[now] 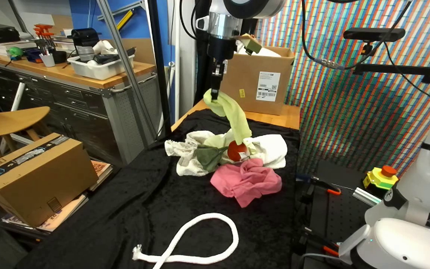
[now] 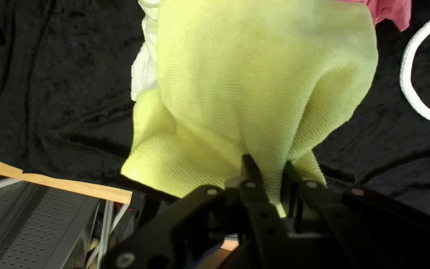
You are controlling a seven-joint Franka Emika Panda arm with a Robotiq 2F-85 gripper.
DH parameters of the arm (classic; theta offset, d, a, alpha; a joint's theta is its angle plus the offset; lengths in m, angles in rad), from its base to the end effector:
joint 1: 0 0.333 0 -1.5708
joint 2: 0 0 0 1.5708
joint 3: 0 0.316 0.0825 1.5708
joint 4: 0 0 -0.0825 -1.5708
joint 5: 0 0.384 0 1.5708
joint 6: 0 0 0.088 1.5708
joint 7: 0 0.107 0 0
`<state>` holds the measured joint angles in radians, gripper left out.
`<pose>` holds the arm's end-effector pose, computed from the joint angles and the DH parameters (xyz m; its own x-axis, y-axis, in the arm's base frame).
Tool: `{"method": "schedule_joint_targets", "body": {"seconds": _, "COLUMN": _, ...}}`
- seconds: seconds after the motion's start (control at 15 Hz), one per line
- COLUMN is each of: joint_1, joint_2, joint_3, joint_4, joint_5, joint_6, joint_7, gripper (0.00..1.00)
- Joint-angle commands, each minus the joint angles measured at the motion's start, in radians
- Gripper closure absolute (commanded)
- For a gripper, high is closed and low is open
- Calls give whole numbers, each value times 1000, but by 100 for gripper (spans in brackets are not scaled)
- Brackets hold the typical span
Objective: Pile up all the things on the table on the white shirt
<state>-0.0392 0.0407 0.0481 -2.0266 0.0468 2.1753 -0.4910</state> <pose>0.5712 0.0066 0.4382 0.8830 0.4552 0.1149 0.4569 -0.8894 0.0126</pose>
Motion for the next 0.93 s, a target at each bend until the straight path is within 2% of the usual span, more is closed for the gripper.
{"method": "schedule_joint_targets", "body": {"seconds": 0.0, "joint_1": 20, "joint_2": -19, "joint_3": -10, "joint_4": -26, "joint_5": -26, "joint_6": 23, "joint_7": 43, "gripper": 51}}
{"method": "schedule_joint_targets", "body": {"seconds": 0.27, "joint_1": 24, "joint_2": -19, "joint_3": -9, "joint_4": -34, "joint_5": -34, "joint_6": 24, "joint_7": 66, "gripper": 19}}
{"method": "schedule_joint_targets", "body": {"seconds": 0.47, "joint_1": 29, "joint_2": -17, "joint_3": -7, "joint_4": -35, "joint_5": -39, "joint_6": 10, "joint_7": 77, "gripper": 1}}
{"method": "schedule_joint_targets", "body": {"seconds": 0.6, "joint_1": 36, "joint_2": -16, "joint_3": -3, "joint_4": -41, "joint_5": -30, "joint_6": 14, "joint_7": 96, "gripper": 0}}
{"method": "schedule_joint_targets", "body": {"seconds": 0.87, "joint_1": 76, "joint_2": 2, "joint_3": 20, "joint_4": -47, "joint_5": -17, "joint_6": 29, "joint_7": 225, "gripper": 0}}
